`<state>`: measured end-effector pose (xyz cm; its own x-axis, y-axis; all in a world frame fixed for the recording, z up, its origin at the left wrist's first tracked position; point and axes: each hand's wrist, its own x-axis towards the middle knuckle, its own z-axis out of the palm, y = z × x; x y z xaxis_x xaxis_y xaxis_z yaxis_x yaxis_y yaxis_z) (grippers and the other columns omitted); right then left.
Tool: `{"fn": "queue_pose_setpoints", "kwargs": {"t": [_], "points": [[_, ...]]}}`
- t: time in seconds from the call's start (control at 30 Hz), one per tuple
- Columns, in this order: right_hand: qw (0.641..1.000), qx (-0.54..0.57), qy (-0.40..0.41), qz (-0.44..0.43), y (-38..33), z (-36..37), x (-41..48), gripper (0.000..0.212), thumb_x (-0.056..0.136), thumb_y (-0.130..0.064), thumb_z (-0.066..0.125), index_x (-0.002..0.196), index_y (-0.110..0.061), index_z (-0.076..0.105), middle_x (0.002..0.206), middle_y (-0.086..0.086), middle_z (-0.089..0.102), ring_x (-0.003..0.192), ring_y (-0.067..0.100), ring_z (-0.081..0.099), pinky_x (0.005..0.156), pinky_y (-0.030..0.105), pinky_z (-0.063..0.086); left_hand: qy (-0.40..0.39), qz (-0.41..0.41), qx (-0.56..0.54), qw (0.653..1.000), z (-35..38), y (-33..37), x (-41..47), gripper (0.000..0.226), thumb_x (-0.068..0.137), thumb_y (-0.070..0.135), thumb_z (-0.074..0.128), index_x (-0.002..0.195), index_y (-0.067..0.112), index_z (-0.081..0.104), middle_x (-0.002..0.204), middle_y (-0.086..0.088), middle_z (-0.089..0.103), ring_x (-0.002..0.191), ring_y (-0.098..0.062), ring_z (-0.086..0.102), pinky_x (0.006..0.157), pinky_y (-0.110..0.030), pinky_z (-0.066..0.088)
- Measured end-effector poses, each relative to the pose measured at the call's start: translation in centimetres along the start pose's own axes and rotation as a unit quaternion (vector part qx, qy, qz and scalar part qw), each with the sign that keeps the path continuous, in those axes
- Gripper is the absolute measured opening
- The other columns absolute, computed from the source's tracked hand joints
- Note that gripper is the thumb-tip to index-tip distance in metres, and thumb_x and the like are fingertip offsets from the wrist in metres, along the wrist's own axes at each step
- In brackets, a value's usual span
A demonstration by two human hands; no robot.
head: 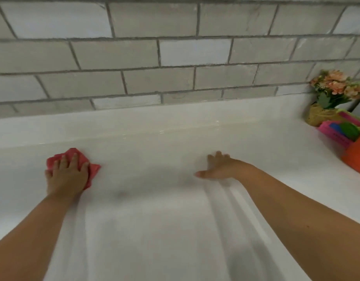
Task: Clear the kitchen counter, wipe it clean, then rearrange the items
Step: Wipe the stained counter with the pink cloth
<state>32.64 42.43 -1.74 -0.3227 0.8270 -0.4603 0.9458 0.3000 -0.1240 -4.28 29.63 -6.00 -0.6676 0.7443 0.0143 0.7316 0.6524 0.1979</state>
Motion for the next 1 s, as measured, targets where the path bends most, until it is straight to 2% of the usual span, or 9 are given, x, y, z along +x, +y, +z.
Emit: {"fn": "queue_pose_setpoints", "kwargs": {"t": [0.07, 0.13, 0.3, 0.43, 0.53, 0.73, 0.83, 0.9, 1.0], "points": [[1.0, -0.019, -0.006, 0.022, -0.3, 0.9, 0.0, 0.098, 0.081, -0.07, 0.044, 0.15, -0.018, -0.003, 0.158, 0.01, -0.012, 0.145, 0.037, -0.006, 0.115, 0.055, 0.016, 0.011, -0.066, -0.027, 0.997, -0.4, 1.3, -1.2, 0.058, 0.097, 0.037, 0.029, 0.148, 0.011, 0.017, 0.156, -0.017, 0.012, 0.143, -0.034, 0.009, 0.116, -0.048, 0.003], [0.999, -0.022, -0.014, 0.034, -0.5, 0.9, -0.2, 0.099, 0.083, -0.068, 0.044, 0.149, -0.017, -0.008, 0.157, 0.011, -0.017, 0.144, 0.038, -0.01, 0.115, 0.056, 0.013, 0.018, -0.054, -0.015, 0.998, -0.1, 4.7, -2.8, 0.063, 0.097, 0.038, 0.029, 0.147, 0.004, 0.013, 0.155, -0.021, 0.012, 0.143, -0.036, 0.008, 0.118, -0.046, -0.001], [0.999, 0.0, -0.019, 0.051, -1.4, -0.1, -0.5, 0.083, 0.09, -0.066, 0.027, 0.151, -0.017, 0.0, 0.158, 0.014, -0.009, 0.145, 0.038, -0.001, 0.117, 0.048, 0.008, -0.007, 0.205, 0.078, 0.976, 2.5, 16.9, -10.8, 0.078, 0.094, 0.049, 0.026, 0.146, -0.001, -0.003, 0.156, -0.02, 0.001, 0.144, -0.037, -0.002, 0.117, -0.05, -0.008], [0.995, 0.097, 0.022, 0.027, -1.1, -0.8, -1.7, 0.06, 0.099, -0.049, 0.024, 0.147, -0.015, 0.027, 0.156, 0.012, 0.018, 0.144, 0.026, 0.017, 0.119, 0.034, 0.013, 0.015, 0.395, -0.015, 0.918, 3.1, 20.8, -21.5, 0.067, 0.091, 0.041, 0.026, 0.146, 0.004, 0.021, 0.153, -0.019, 0.021, 0.144, -0.029, 0.015, 0.119, -0.042, -0.007], [0.995, 0.065, 0.048, 0.058, -2.0, -0.1, -2.5, 0.059, 0.098, -0.046, 0.032, 0.143, -0.009, 0.034, 0.149, 0.016, 0.03, 0.137, 0.031, 0.03, 0.113, 0.037, 0.027, -0.108, 0.452, -0.045, 0.884, 2.9, 17.6, -24.6, 0.064, 0.092, 0.046, 0.018, 0.149, 0.018, 0.011, 0.158, -0.005, 0.003, 0.146, -0.021, -0.003, 0.11, -0.036, -0.021], [0.978, 0.066, 0.136, 0.146, -5.0, 2.5, -3.2, 0.055, 0.091, -0.047, 0.04, 0.13, -0.01, 0.045, 0.131, 0.01, 0.039, 0.125, 0.033, 0.04, 0.1, 0.045, 0.041, -0.031, 0.306, -0.003, 0.952, 1.6, 6.7, -13.6, 0.065, 0.09, 0.051, 0.014, 0.149, 0.022, 0.013, 0.158, -0.004, 0.007, 0.146, -0.021, 0.004, 0.116, -0.039, 0.007], [0.974, 0.073, 0.143, 0.158, -5.9, 3.4, -3.6, 0.059, 0.089, -0.053, 0.043, 0.132, -0.013, 0.041, 0.134, 0.008, 0.034, 0.13, 0.034, 0.036, 0.101, 0.051, 0.038, -0.027, 0.253, 0.089, 0.963, 0.4, -1.8, -7.4, 0.075, 0.081, 0.053, 0.01, 0.132, 0.016, 0.05, 0.152, -0.017, 0.027, 0.14, -0.038, 0.023, 0.102, -0.055, 0.029], [0.976, 0.068, 0.145, 0.147, -5.6, 3.2, -3.8, 0.064, 0.088, -0.057, 0.043, 0.133, -0.012, 0.041, 0.134, 0.008, 0.035, 0.126, 0.033, 0.041, 0.099, 0.047, 0.04, -0.017, 0.204, 0.124, 0.971, -0.4, -7.1, -5.5, 0.057, 0.085, 0.045, 0.026, 0.11, 0.012, 0.065, 0.141, -0.025, 0.041, 0.128, -0.048, 0.038, 0.09, -0.062, 0.036], [0.98, 0.051, 0.134, 0.135, -5.1, 3.0, -4.3, 0.067, 0.086, -0.062, 0.043, 0.132, -0.014, 0.043, 0.131, 0.006, 0.038, 0.122, 0.031, 0.044, 0.093, 0.042, 0.043, 0.03, 0.02, 0.029, 0.999, -2.0, -10.8, -5.8, 0.05, 0.096, 0.037, 0.036, 0.141, 0.014, 0.037, 0.152, -0.02, 0.024, 0.139, -0.039, 0.022, 0.109, -0.055, 0.021]]}}
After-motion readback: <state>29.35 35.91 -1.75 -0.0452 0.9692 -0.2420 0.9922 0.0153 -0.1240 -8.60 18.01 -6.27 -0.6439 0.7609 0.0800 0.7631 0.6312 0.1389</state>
